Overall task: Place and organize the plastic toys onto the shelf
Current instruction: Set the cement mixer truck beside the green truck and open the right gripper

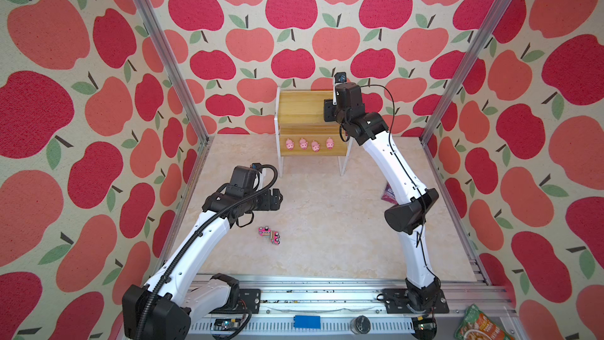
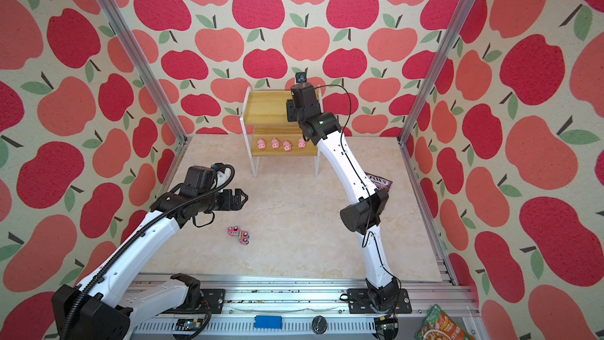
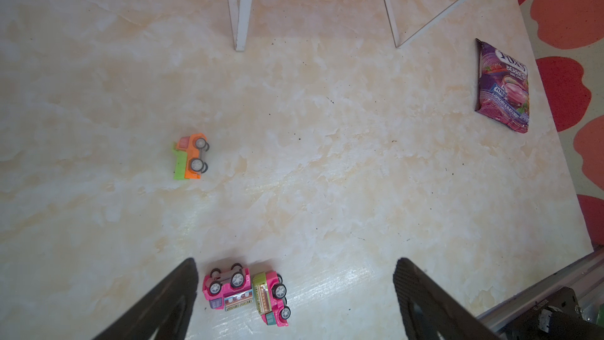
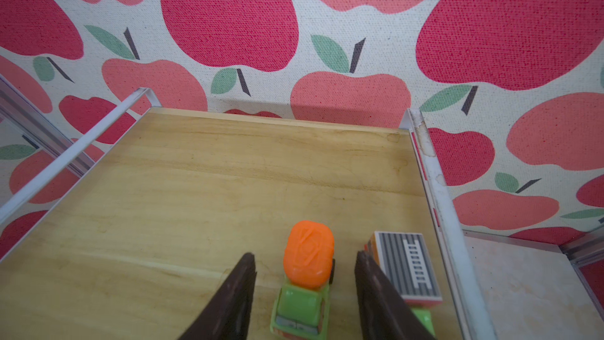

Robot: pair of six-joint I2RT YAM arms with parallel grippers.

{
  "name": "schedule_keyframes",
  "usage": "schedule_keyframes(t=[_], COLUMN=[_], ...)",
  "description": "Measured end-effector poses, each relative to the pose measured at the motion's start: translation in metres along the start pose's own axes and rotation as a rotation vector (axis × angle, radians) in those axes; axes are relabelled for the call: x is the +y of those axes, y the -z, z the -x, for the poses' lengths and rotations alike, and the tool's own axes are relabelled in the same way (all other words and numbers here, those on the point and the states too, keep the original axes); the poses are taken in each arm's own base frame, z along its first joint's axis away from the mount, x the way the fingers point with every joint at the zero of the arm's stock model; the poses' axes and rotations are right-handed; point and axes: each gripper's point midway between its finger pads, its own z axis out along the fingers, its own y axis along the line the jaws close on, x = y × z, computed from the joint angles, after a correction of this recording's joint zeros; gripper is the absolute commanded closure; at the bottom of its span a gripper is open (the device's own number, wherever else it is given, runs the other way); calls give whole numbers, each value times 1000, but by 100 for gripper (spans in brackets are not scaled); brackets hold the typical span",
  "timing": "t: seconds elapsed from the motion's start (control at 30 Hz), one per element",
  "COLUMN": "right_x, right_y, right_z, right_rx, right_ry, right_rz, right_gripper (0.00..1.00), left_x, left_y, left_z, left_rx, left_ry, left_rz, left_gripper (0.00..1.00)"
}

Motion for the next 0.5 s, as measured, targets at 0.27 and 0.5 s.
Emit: schedule_keyframes(t=[0.27, 0.5], right_x=[8, 14], right_y=[33, 131], right_z=[25, 9], right_rx=[-63, -127], right_ry=[55, 109], right_rz=[37, 149], right_gripper=[24, 18], left_x=[13, 43], left_y=[1, 6], left_z=[4, 10], left_rx=[-16, -43], left_ry=[25, 112], left_rz=[43, 137], left_gripper=[0, 0])
